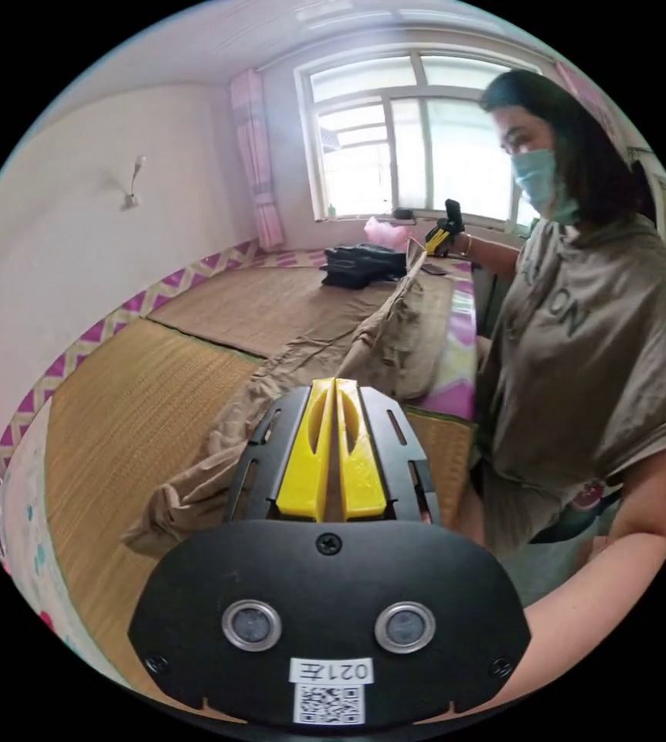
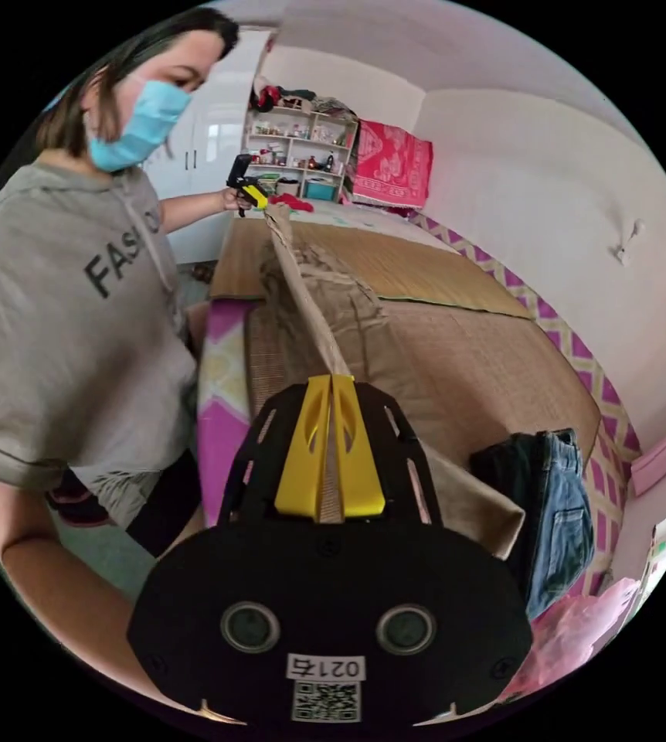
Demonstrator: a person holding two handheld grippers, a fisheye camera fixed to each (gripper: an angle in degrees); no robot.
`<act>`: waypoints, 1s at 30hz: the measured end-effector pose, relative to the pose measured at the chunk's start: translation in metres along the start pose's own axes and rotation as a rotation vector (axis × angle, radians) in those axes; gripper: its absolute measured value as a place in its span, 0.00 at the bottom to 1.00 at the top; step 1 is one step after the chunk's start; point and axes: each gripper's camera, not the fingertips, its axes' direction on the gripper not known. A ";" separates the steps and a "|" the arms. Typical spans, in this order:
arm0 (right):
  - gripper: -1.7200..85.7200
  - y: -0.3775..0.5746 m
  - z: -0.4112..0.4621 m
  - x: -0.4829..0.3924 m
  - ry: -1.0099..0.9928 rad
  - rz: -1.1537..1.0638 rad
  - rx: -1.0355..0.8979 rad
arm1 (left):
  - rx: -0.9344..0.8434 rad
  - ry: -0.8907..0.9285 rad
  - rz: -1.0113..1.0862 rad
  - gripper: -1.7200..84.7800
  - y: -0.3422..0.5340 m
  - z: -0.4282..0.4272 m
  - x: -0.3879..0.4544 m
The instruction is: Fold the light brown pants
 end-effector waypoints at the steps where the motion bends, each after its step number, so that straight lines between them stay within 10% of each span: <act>1: 0.01 0.009 -0.009 -0.034 -0.014 -0.008 -0.005 | -0.008 0.015 -0.019 0.01 0.021 -0.013 0.028; 13: 0.01 0.110 0.092 -0.189 -0.116 0.322 -0.277 | 0.201 0.191 -0.658 0.01 0.311 0.030 0.119; 23: 0.01 0.099 -0.035 -0.122 0.095 0.421 0.033 | 0.293 -0.086 -0.474 0.01 0.248 -0.060 0.104; 30: 0.01 0.070 0.032 -0.013 0.247 0.468 -0.210 | 0.011 -0.190 -0.748 0.01 0.182 0.043 -0.059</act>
